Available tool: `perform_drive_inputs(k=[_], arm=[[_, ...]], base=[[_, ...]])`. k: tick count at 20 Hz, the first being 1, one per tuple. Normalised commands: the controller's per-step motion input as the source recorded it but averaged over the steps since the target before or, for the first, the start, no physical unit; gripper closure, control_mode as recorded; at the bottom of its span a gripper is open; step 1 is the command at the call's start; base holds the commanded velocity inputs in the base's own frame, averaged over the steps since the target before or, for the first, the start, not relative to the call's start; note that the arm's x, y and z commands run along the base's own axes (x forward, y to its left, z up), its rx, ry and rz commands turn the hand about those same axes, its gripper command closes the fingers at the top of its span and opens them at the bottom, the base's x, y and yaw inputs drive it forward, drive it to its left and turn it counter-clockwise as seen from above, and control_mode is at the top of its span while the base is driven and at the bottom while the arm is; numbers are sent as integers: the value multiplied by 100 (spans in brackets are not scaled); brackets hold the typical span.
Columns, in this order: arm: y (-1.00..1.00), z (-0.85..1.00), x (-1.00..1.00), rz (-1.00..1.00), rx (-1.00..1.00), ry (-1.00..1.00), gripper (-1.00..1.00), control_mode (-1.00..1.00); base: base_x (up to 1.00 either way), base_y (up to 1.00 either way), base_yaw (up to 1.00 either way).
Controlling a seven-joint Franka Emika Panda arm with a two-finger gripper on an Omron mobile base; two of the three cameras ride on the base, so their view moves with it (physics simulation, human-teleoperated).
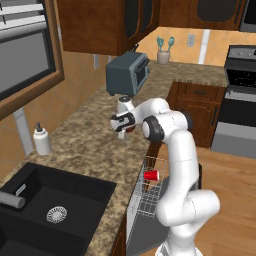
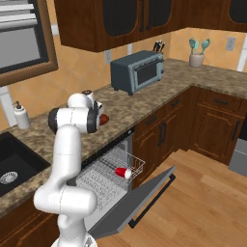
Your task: Pick up the cup and bowl from the counter, place them in the dishwasher, and close the dishwasher door.
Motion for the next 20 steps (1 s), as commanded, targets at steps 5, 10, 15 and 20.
perform_drive_inputs(k=[5, 10, 15, 20], arm=[[-19, -3, -58, -5, 0, -1, 100, -100], [-51, 45, -100, -3, 1, -21, 100, -100], [-81, 70, -97, 3, 5, -28, 100, -100], [-91, 81, -97, 20, 15, -19, 100, -100]], base=[[0, 0, 0], [0, 0, 0], [0, 0, 0], [0, 0, 0]])
